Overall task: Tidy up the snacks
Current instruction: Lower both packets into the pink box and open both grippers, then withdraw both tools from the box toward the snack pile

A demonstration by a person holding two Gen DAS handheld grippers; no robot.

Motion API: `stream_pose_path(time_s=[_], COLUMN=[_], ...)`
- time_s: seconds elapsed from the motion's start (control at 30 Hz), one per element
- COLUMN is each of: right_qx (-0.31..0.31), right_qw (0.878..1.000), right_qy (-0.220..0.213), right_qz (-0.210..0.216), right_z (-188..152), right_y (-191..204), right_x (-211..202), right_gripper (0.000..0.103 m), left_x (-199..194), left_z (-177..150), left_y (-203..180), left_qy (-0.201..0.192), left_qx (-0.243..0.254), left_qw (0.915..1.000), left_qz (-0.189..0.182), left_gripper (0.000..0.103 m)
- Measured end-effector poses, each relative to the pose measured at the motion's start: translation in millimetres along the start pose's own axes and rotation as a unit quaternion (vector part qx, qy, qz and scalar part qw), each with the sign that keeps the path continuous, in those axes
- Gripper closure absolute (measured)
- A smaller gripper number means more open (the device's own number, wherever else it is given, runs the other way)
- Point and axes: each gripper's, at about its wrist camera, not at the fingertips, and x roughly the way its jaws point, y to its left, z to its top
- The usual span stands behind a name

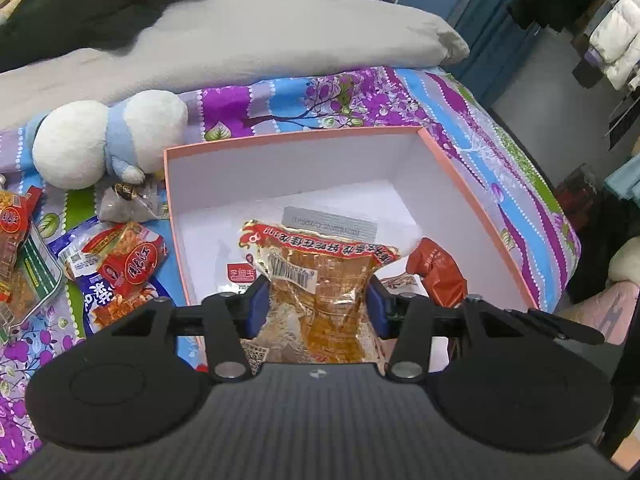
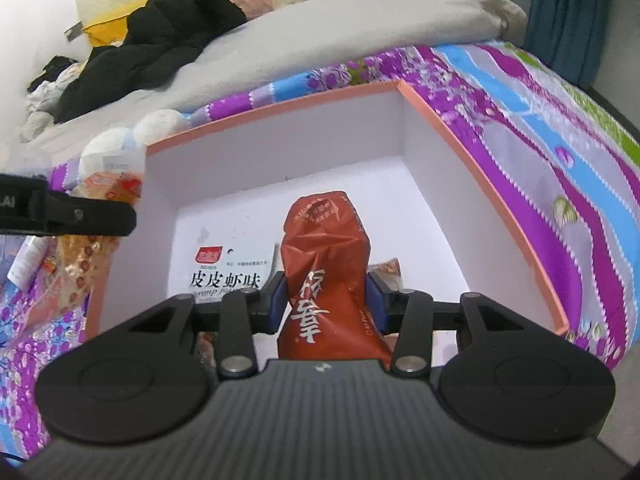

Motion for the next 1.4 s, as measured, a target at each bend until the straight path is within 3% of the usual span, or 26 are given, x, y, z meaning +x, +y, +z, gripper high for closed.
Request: stream_pose_path(time_s=[0.1,0.2,0.4,0.5,0.63,0.97,1.4], right_qx=[0.004,0.012,0.009,0.0,-0.008,-0.004,-0.016], right_qw=[1.0,1.0,1.0,1.0,0.999,0.998,0.988], right_qy=[0.001,0.0,-0.013,-0.03,-0.042,-0.055,-0.146], right_qz=[0.0,0.002,0.006,0.005,0.001,0.007,0.049], right_z=[-3,-1,-2,-3,-3,-6,-44], right_y=[-2,-3,-2,1,2,3,45], right_x=[1,0,-10,-20,-24,-30,-95], right_gripper=[0.05,0.042,0.041,0.041,0.041,0.041,0.041], left_x=[0,-5,-22,-32,-37,-57,-133], left_z=[1,1,-2,-5,-6,-13,-82], left_y=[0,-1,-1,-8,-13,-3,22], left_qy=[0.005,-0.005,-0.025,-0.039,-0.052,-0.075,-0.173], left_qx=[0.0,0.006,0.006,0.032,0.047,0.035,0.067], left_qw=[1.0,0.9999,0.9997,0.9987,0.9975,0.9966,0.9826], left_qz=[0.004,0.008,0.003,0.006,0.011,-0.007,0.008], left_gripper=[0.025,0.022,0.022,0.021,0.009,0.009,0.009])
